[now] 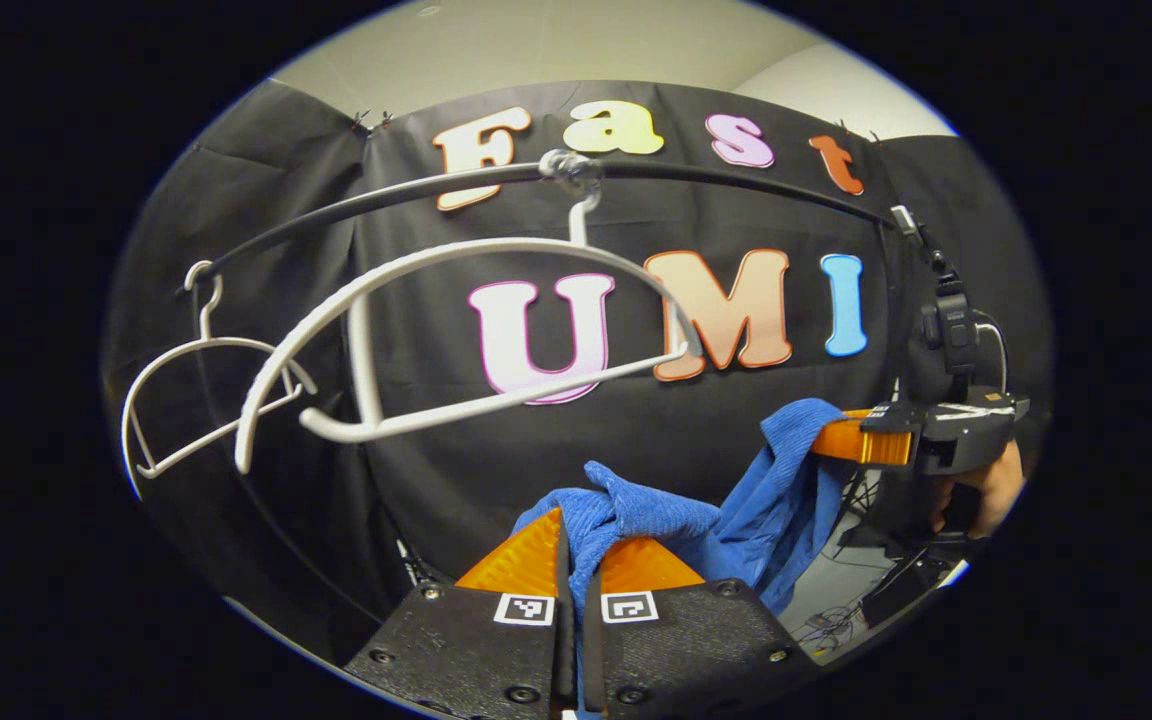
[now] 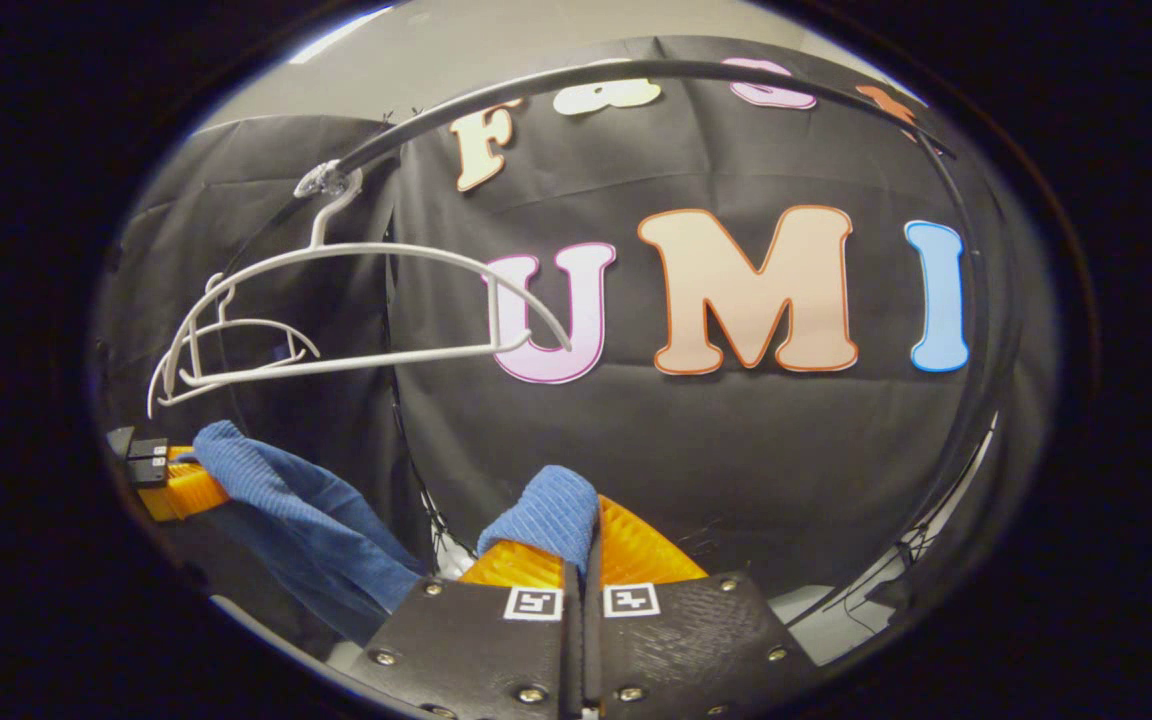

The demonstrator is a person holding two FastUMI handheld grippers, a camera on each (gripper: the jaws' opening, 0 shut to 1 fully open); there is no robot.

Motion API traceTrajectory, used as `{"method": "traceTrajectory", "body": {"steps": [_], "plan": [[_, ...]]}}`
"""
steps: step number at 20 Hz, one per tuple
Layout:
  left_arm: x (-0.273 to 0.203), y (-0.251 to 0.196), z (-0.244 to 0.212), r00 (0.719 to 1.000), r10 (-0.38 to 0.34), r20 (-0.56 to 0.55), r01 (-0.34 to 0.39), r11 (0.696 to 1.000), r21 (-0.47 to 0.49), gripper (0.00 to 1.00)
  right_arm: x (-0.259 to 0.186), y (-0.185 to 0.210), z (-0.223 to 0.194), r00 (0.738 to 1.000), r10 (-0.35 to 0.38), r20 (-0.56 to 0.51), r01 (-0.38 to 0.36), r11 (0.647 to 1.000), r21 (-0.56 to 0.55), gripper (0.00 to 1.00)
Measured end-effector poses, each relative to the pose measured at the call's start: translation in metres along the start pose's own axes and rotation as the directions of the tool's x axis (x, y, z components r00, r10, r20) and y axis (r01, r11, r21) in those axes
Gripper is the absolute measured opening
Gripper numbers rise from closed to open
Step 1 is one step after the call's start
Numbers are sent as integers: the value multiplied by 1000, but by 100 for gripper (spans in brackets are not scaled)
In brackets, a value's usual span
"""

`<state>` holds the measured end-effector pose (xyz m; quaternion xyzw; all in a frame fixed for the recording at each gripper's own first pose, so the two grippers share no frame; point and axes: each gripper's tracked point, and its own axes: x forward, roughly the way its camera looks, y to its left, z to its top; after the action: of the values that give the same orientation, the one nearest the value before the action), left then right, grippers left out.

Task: Grasp the clothes on the hanger with both hands and then place them into the laundry hamper below.

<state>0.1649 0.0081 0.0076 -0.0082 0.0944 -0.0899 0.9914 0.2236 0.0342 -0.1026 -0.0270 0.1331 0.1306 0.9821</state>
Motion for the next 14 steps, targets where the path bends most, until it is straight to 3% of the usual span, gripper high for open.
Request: {"method": "traceTrajectory", "body": {"steps": [14], "plan": [[60,-41,56,995,-28,98,33,998,-52,3,-11,-10,57,994,-101,48,96,991,96,1]]}}
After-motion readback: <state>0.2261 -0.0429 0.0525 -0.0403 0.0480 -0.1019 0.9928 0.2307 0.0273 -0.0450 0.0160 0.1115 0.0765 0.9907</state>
